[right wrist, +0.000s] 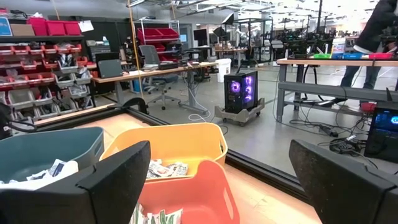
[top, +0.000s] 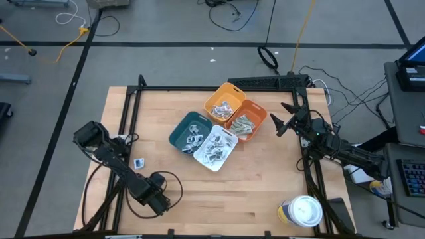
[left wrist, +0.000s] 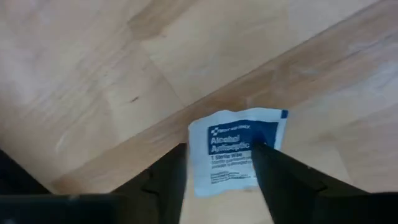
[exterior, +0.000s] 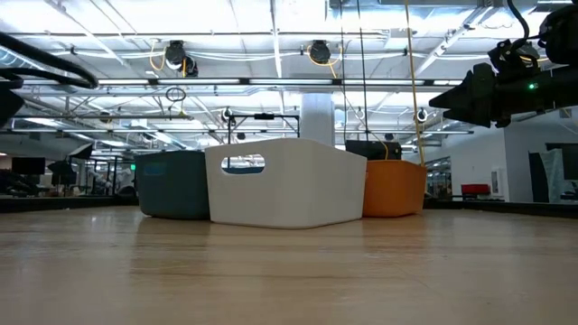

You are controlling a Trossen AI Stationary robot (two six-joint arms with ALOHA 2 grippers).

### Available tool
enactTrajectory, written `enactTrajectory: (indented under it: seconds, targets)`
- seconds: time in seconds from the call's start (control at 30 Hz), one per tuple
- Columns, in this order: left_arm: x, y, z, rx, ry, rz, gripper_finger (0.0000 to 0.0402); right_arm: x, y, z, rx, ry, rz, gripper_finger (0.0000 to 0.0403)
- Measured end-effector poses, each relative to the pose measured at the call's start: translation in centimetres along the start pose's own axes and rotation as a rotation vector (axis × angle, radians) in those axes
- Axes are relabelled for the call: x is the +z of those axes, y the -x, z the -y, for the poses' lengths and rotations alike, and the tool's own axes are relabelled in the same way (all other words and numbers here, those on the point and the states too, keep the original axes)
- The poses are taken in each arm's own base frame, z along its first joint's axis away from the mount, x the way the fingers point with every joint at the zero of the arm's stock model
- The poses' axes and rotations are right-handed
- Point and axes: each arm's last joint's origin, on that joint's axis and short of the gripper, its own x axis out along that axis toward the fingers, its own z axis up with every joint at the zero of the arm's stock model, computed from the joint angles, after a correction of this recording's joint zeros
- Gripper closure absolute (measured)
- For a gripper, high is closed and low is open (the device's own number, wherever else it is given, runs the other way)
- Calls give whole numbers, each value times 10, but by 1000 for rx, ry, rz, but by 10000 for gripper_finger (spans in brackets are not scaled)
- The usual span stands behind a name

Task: Pick & Place First Aid Supplies
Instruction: Put the blue alcohol pad into the blue bin

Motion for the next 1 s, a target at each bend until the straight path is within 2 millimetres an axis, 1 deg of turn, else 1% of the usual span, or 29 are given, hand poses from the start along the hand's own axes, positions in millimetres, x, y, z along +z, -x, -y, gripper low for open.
enactTrajectory:
  seconds: [0.07, 0.23, 0.27, 0.4, 0.5, 0.57, 0.63, 0.83, 1.0]
  targets:
    - [0, -1, 0, -4, -1, -2, 243, 0, 0, 0, 0, 0, 0, 25]
    - [-2, -2, 0, -10, -29, -1, 370, 0, 0, 0, 0, 0, 0, 25]
    - [-2, -3, 0, -10, -35, 7, 384, 0, 0, 0, 0, 0, 0, 25]
    - [-2, -2, 0, -11, -41, 4, 392, 0, 0, 0, 0, 0, 0, 25]
    - [-2, 8, -5, -25, -44, -1, 398, 0, 0, 0, 0, 0, 0, 25]
    - [0, 18, -13, -22, -33, 5, 399, 0, 0, 0, 0, 0, 0, 25]
    - [2, 33, -20, -39, -25, 12, 399, 0, 0, 0, 0, 0, 0, 25]
    - [10, 67, -43, -98, -68, 19, 400, 0, 0, 0, 0, 0, 0, 25]
    - [14, 91, -64, -148, -104, 21, 400, 0, 0, 0, 0, 0, 0, 25]
